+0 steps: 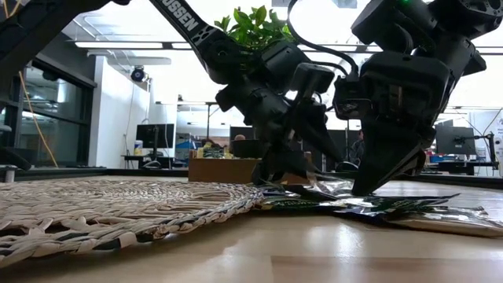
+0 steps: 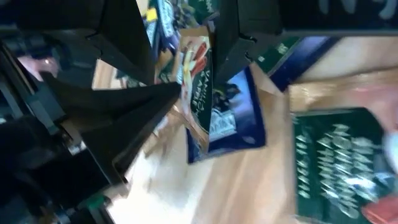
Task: Pick & Place Tea
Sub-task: Put the brown tea bag into the middle section of the wooden organizer, then put the yellow tea bag into the left section of the wooden organizer
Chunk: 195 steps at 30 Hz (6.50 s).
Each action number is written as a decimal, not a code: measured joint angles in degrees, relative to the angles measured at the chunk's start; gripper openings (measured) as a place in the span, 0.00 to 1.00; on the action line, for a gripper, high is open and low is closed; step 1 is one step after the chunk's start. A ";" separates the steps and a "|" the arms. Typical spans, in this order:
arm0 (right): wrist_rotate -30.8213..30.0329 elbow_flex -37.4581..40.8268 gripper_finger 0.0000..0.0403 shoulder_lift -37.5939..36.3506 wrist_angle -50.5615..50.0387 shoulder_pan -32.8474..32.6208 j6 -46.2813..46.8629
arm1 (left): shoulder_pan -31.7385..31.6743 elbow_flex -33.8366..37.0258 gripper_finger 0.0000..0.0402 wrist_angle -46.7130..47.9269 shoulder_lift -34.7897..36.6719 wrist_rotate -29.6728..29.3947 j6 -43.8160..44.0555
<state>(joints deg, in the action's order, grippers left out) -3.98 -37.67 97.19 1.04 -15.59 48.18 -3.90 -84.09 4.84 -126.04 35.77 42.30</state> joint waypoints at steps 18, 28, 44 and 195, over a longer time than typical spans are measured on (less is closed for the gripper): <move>-0.16 0.00 0.00 0.00 0.02 0.00 0.87 | -0.09 0.00 0.19 0.02 0.02 2.84 0.50; -0.66 0.07 0.00 -0.36 0.35 -0.06 1.95 | -0.17 0.00 0.02 0.04 0.04 2.20 0.19; -2.53 0.06 0.00 -19.48 -5.38 -0.17 7.94 | -0.22 0.01 0.00 -0.65 0.11 1.90 -2.01; -12.75 -22.48 0.00 5.35 -14.70 16.42 -15.45 | -7.50 45.69 0.00 6.29 53.67 -25.81 -26.40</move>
<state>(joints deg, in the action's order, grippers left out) -16.73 -60.15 102.54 -13.66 0.82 32.74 -11.40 -38.40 11.13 -72.37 9.97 15.90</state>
